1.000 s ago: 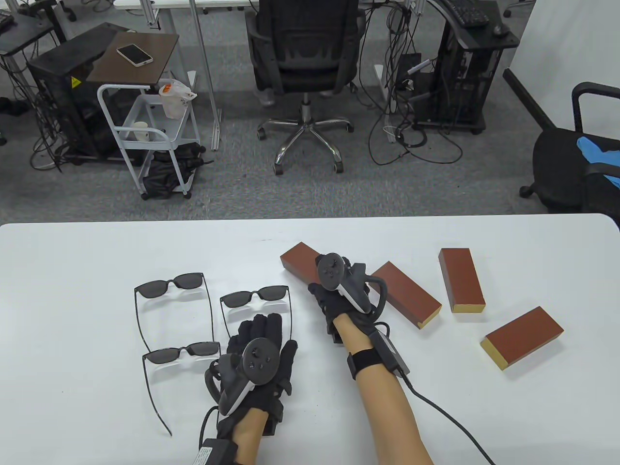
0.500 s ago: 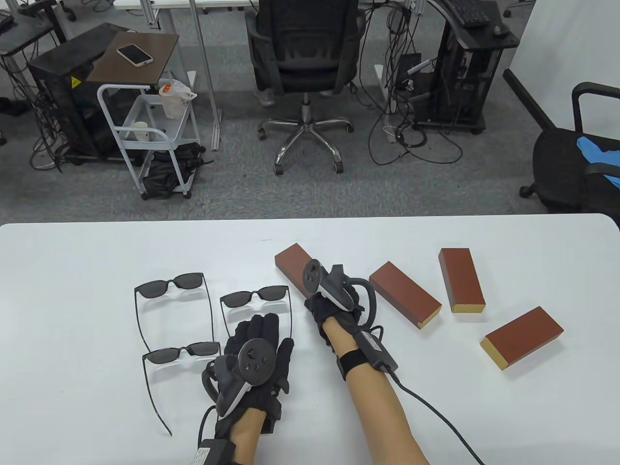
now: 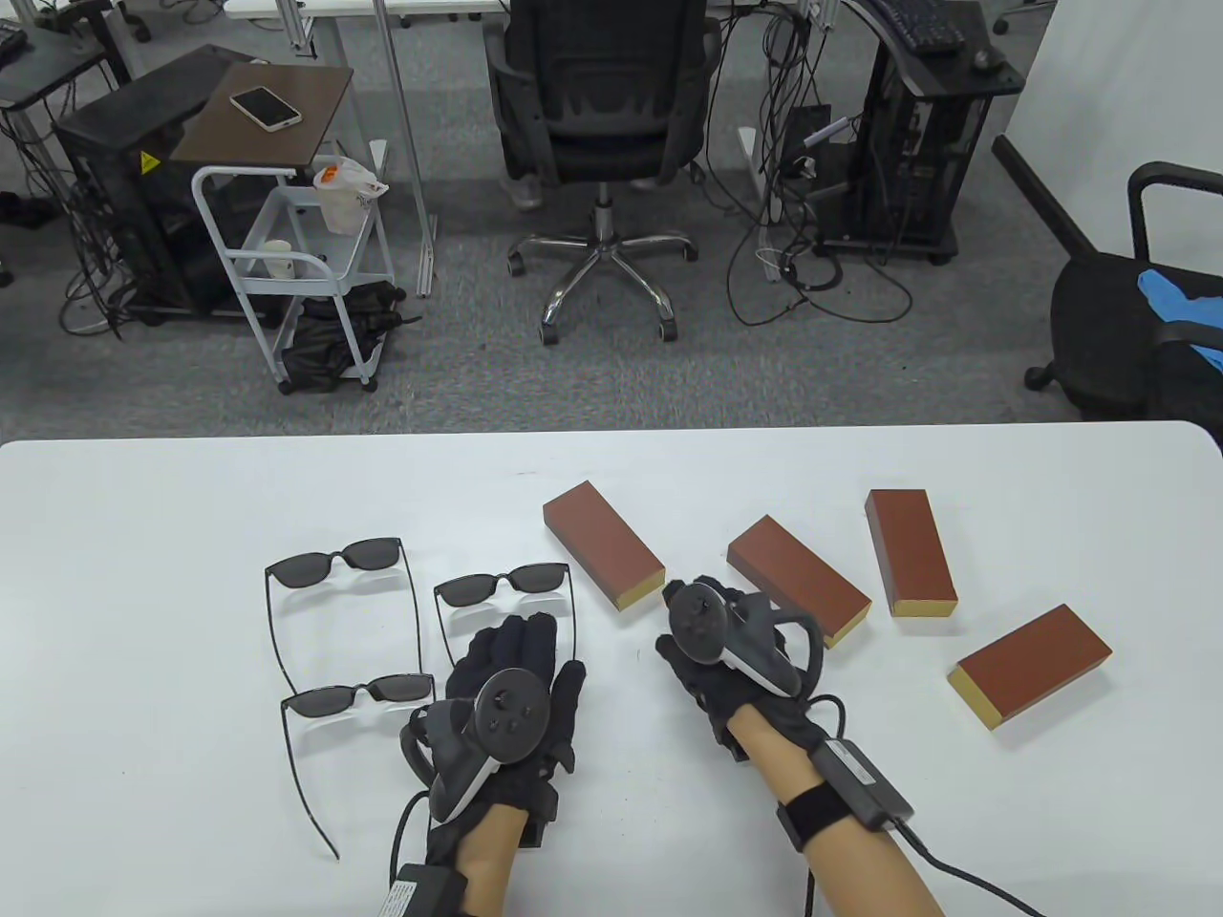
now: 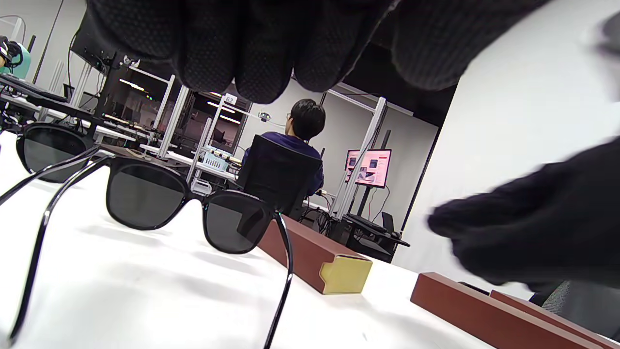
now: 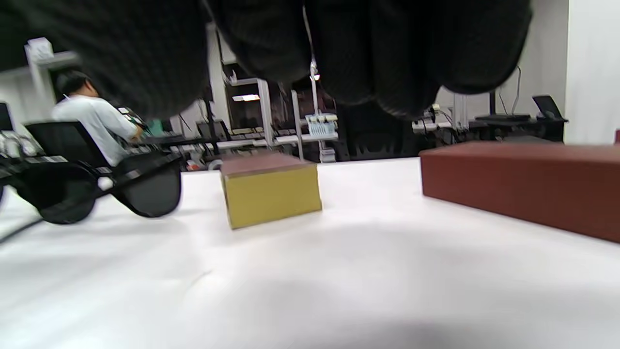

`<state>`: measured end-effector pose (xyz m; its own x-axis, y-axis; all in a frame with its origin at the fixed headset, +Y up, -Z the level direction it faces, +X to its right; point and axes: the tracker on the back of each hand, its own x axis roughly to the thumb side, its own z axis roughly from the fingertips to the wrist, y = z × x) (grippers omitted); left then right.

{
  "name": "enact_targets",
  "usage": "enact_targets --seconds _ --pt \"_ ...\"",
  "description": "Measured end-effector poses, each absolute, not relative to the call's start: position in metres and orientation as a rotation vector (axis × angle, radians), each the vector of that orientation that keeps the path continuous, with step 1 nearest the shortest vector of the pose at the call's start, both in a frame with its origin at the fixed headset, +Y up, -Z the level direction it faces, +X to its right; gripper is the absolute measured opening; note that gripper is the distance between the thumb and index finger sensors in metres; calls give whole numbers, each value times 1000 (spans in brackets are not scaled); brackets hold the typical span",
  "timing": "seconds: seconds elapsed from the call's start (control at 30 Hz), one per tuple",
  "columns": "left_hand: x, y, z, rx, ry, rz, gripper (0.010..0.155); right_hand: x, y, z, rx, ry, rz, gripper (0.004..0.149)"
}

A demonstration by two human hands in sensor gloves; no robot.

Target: Slide to open storage boxes and store sunglasses

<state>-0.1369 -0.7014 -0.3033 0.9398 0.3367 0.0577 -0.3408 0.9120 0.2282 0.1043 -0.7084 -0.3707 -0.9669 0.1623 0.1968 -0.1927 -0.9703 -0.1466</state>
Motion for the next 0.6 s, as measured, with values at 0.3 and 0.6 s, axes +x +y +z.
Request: enact_targets --seconds 0.3,0.6 --pt "-141 -697 -306 240 12 310 58 167 -704 -313 266 -314 2879 54" --pt "-160 -699 -316 97 85 293 59 186 -715 -316 208 -257 2848 54"
